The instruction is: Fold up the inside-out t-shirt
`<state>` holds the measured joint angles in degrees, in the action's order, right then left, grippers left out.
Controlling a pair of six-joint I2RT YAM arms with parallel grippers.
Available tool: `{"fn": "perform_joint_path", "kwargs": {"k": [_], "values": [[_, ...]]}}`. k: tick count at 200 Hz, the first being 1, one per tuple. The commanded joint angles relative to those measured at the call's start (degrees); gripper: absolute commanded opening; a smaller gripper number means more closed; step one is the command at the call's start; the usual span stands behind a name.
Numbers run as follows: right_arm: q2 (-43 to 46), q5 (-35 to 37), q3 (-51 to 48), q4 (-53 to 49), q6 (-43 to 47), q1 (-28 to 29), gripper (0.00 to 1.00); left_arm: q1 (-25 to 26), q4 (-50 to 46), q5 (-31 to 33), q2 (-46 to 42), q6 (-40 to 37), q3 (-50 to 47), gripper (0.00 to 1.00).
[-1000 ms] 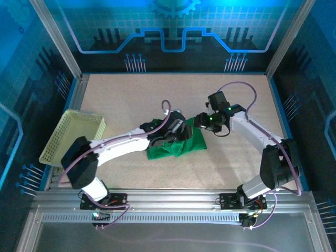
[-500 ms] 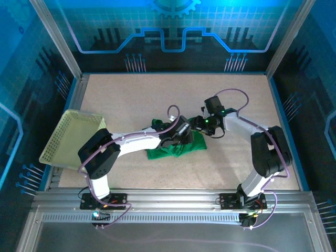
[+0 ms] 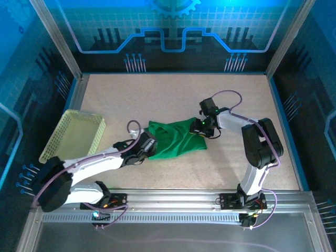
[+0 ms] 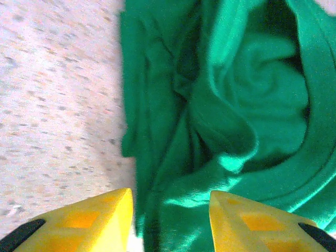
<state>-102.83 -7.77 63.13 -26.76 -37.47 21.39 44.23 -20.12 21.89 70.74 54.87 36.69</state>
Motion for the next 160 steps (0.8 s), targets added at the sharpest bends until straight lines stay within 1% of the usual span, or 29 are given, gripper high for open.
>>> {"fn": "perform_joint_path", "kwargs": {"k": [1,15,28,34,58,78,97,109,122,132,141,154,160], "values": [[3.3,4.4,2.1,-3.7,2.0,2.1,0.53,-0.3,-1.3,1.6,-2.0,-3.3,2.8,0.44],[5.1,7.4,3.2,-5.2,2.7,3.3,0.54,-0.4,-0.4,-0.3,0.8,-7.0,7.2,0.46],[6.0,8.6,4.4,-6.3,3.4,4.2,0.55,-0.9,-1.1,-1.3,4.7,-8.4,12.1,0.48],[6.2,9.1,4.9,-6.8,3.6,4.5,0.55,-1.3,-1.2,-2.2,6.5,-8.9,14.0,0.5],[6.6,10.0,6.2,-7.7,4.2,5.9,0.55,-5.7,-3.1,-3.8,13.9,-8.6,20.5,0.54],[6.7,10.7,6.1,-7.6,4.1,6.7,0.55,-9.0,-7.3,-1.5,19.6,-8.4,25.2,0.56],[6.5,10.6,6.3,-7.7,4.0,7.1,0.55,-10.1,-10.1,0.0,22.9,-8.7,27.7,0.58],[6.5,10.9,6.2,-7.6,4.1,7.3,0.55,-10.2,-9.6,-0.4,24.0,-9.2,27.7,0.61],[6.5,10.9,6.1,-7.5,4.1,7.2,0.55,-11.1,-8.4,-1.9,25.4,-9.7,27.6,0.61],[6.2,11.1,6.1,-7.4,4.1,7.3,0.55,-12.1,-6.5,-3.4,26.1,-10.3,27.0,0.58],[5.9,11.0,6.1,-7.3,4.1,7.3,0.55,-13.0,-5.0,-4.4,26.5,-10.6,26.4,0.49],[5.4,11.1,6.0,-7.2,4.2,7.2,0.55,-14.5,-3.8,-5.4,27.3,-11.3,25.9,0.4],[5.1,11.1,6.0,-7.0,4.2,7.3,0.55,-15.3,-3.4,-5.8,27.7,-11.7,25.8,0.34]]}}
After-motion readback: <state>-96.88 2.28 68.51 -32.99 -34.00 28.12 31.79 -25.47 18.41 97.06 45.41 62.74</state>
